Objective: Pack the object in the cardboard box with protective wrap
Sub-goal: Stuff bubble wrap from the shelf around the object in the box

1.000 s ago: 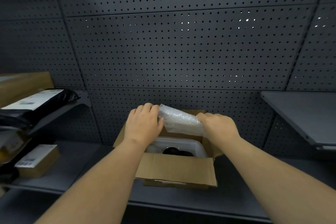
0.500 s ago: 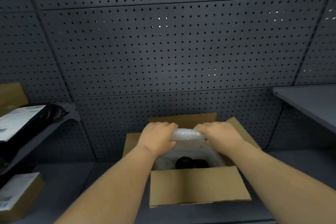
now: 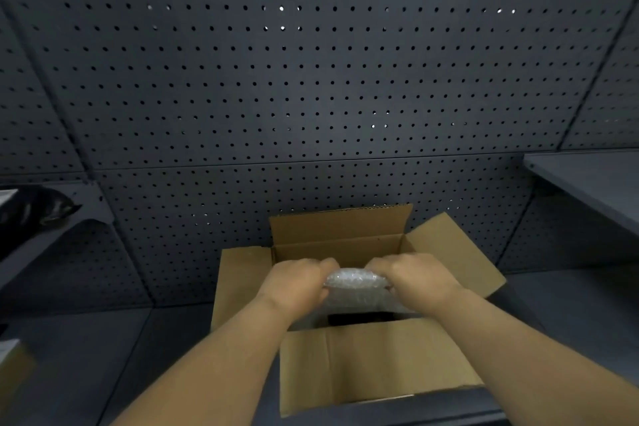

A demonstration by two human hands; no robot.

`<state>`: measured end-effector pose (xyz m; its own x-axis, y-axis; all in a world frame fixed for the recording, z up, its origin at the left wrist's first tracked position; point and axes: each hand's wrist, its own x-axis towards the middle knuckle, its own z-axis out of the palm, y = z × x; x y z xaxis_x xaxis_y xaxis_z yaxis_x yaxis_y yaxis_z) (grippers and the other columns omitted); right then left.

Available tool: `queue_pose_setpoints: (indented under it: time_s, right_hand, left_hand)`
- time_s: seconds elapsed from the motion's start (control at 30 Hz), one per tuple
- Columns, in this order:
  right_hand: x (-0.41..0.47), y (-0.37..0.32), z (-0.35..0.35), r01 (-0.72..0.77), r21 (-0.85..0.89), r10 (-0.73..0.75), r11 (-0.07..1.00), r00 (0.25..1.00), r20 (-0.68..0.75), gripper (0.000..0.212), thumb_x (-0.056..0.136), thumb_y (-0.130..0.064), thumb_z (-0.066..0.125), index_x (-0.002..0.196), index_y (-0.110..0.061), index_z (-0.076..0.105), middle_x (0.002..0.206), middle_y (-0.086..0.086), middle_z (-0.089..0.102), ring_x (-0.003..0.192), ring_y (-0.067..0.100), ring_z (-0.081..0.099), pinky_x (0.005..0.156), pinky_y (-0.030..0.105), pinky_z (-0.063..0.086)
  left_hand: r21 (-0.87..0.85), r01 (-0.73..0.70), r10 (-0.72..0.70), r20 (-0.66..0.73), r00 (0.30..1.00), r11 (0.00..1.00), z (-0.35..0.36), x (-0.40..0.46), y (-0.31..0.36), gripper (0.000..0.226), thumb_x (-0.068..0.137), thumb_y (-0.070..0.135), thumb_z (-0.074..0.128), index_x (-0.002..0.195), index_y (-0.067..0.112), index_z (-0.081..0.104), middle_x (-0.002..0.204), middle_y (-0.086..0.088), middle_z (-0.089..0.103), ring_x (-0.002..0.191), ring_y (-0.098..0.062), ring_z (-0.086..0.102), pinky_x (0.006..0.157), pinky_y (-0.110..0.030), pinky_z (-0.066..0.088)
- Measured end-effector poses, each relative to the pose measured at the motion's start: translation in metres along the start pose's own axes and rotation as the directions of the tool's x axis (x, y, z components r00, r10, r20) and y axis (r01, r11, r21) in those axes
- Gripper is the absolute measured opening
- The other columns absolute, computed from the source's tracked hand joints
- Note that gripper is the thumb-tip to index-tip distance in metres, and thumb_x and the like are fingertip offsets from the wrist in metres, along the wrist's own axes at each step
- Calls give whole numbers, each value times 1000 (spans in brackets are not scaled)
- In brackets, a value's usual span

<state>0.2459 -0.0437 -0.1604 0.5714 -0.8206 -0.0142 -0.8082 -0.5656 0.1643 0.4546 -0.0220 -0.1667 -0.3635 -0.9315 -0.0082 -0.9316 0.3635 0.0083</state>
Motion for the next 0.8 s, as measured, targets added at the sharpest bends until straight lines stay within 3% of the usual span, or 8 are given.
queue_pose_setpoints:
  time_s: [0.1, 0.23, 0.33, 0.43, 0.57, 0.7, 0.8]
  right_hand:
    - [1, 1, 5, 16, 36, -19, 999, 994, 103, 26, 89, -9, 50, 112, -20, 53, 106, 2, 65, 96, 25, 62, 64, 31, 37]
    - [4, 5, 13, -56, 198, -1, 979, 961, 278, 32, 91, -21, 53, 122, -27, 57, 117, -2, 65, 104, 21, 60, 68, 26, 37]
    - [9, 9, 19, -111, 301, -22, 947, 913, 406, 27, 92, -24, 48, 116, -26, 60, 119, -4, 63, 107, 19, 58, 74, 28, 41]
    - [13, 8, 17, -191, 344, -16, 919, 855, 518, 28, 92, -29, 43, 114, -21, 60, 113, 0, 62, 98, 16, 55, 77, 28, 41]
    - [19, 6, 21, -281, 372, 7, 885, 805, 593, 34, 96, -30, 40, 121, -16, 57, 120, 6, 58, 104, 18, 53, 77, 24, 34]
    - [25, 5, 31, -308, 360, 15, 881, 777, 629, 16, 94, -28, 38, 97, -21, 52, 103, 1, 53, 93, 16, 49, 77, 27, 37]
    - [29, 5, 33, -305, 345, 3, 888, 753, 658, 15, 94, -24, 38, 96, -19, 51, 102, 5, 55, 91, 18, 50, 76, 28, 38]
  left_hand:
    - [-7, -16, 16, 78, 997, 1000, 9, -1, 2, 32, 95, 29, 46, 127, 21, 45, 112, -5, 62, 97, -27, 61, 72, -35, 47]
    - [-112, -13, 41, 249, 968, 994, 19, 4, 3, 37, 95, 39, 49, 129, 24, 47, 124, -4, 59, 108, -24, 57, 82, -33, 45]
    - [-194, 30, 38, 337, 941, 980, 23, 7, 3, 41, 96, 42, 48, 133, 24, 46, 128, -3, 57, 111, -22, 55, 79, -29, 40]
    - [-264, 88, 30, 412, 911, 961, 29, 8, 2, 39, 97, 44, 46, 130, 23, 48, 129, -3, 57, 113, -21, 55, 81, -27, 39]
    - [-323, 190, 1, 510, 860, 927, 33, 10, 2, 42, 98, 46, 42, 133, 22, 47, 135, -2, 53, 120, -19, 51, 95, -30, 39]
    - [-376, 297, -30, 575, 817, 878, 34, 13, 5, 56, 98, 55, 30, 140, 20, 44, 145, -4, 45, 131, -19, 42, 102, -30, 33]
    - [-419, 405, -86, 601, 795, 813, 36, 15, 5, 65, 97, 60, 24, 147, 21, 33, 156, -2, 29, 143, -19, 28, 114, -32, 22]
